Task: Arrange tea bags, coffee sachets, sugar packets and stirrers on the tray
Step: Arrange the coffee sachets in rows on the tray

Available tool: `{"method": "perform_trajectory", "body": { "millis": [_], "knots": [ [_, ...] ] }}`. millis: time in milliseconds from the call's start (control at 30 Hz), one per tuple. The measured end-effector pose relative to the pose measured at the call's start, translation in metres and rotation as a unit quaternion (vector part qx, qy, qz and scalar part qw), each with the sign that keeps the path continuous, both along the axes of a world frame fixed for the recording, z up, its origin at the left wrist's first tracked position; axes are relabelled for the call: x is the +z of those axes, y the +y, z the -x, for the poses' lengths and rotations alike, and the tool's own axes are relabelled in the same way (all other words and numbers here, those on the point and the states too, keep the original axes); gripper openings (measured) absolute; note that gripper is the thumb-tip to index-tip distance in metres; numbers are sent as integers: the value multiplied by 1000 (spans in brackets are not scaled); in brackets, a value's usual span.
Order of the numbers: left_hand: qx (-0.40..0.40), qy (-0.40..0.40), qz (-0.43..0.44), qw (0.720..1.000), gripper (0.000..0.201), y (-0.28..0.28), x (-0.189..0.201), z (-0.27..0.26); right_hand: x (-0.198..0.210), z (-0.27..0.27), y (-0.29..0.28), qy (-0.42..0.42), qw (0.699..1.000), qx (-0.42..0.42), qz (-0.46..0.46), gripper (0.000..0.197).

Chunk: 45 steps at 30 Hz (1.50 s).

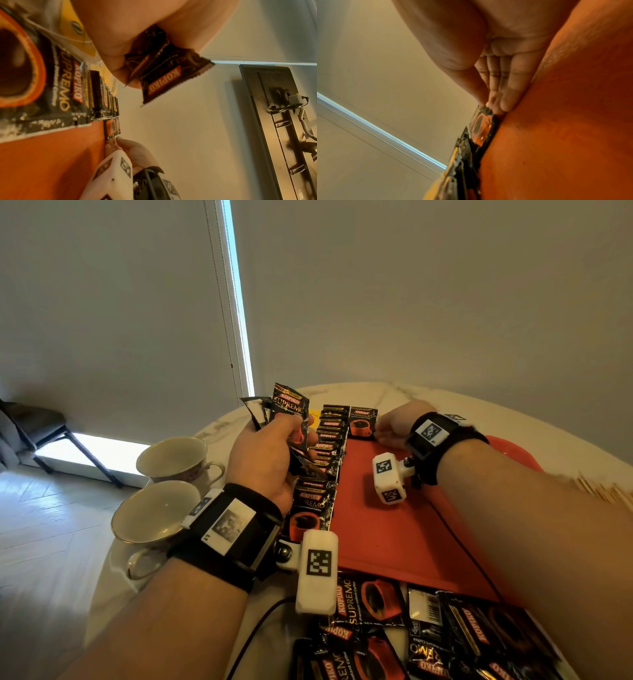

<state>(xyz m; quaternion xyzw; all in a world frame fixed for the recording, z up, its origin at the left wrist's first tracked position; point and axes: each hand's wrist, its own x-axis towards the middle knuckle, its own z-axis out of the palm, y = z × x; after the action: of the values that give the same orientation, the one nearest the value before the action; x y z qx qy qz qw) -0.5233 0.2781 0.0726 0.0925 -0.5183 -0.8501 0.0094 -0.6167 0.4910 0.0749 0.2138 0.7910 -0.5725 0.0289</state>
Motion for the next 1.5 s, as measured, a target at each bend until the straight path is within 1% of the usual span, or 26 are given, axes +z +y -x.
{"method": "perform_trajectory", "body": {
  "millis": [33,100,167,200,233,267,333,400,467,533,600,667,733,800,867,933,967,1033,1133,1167,1233,1267,1333,1400,1433,1500],
  "knots": [
    [-4,-2,0,1000,24,0,0,0,-2,-2,2,3,1000,10,5,6],
    [-17,-8,-5,1000,27,0,1,-1,-5,-5,7,13,1000,5,26,14],
    [-28,-10,-4,1000,29,0,1,-2,0,-14,3,39,998,7,54,4],
    [-28,-7,-1,1000,28,1,1,-3,3,-21,-1,59,996,6,72,11],
    [-29,0,2,1000,26,2,1,-4,7,-29,-8,78,991,10,105,12],
    [-34,5,4,999,24,3,2,-6,13,-40,-15,92,985,27,140,10],
    [-55,12,14,998,24,4,3,-8,25,-63,-27,102,973,106,177,18],
    [-69,22,20,997,26,4,2,-9,32,-78,-35,104,963,188,163,24],
    [-77,33,24,996,27,4,3,-11,35,-85,-41,130,955,222,150,18],
    [-80,37,23,996,25,4,4,-12,34,-87,-44,163,949,211,166,12],
    [-77,24,6,997,31,2,5,-10,29,-83,-44,176,944,188,206,14],
    [-71,15,-10,997,38,1,6,-8,27,-80,-44,173,941,172,233,10],
    [-63,20,-16,998,34,1,7,-7,25,-79,-44,165,941,160,246,13],
    [-76,26,-21,997,30,2,8,-9,24,-77,-44,154,940,139,272,9],
    [-86,27,-10,996,36,3,6,-11,23,-76,-45,141,937,105,302,12],
    [-80,30,8,996,44,2,4,-10,23,-76,-47,152,937,77,304,16],
    [-75,29,12,997,45,1,3,-9,23,-77,-48,163,938,77,296,16],
    [-70,19,12,997,46,0,2,-8,25,-79,-48,182,939,111,270,18],
    [-63,20,23,998,41,0,1,-9,25,-77,-45,191,937,149,252,42],
    [-59,25,31,997,36,1,1,-9,26,-77,-46,196,937,155,244,43],
    [-58,39,40,997,28,2,0,-9,27,-78,-48,213,939,162,217,22],
    [-60,45,41,996,26,4,0,-10,28,-78,-50,217,942,149,211,15],
    [-54,47,44,996,24,4,1,-10,28,-76,-52,198,946,95,238,15],
    [-44,37,44,997,26,3,0,-8,27,-73,-51,166,944,54,278,27],
    [-44,27,36,998,31,2,0,-8,27,-73,-49,151,944,59,288,35],
    [-45,12,8,999,40,1,0,-6,27,-75,-46,124,944,110,287,50]
  ]
}}
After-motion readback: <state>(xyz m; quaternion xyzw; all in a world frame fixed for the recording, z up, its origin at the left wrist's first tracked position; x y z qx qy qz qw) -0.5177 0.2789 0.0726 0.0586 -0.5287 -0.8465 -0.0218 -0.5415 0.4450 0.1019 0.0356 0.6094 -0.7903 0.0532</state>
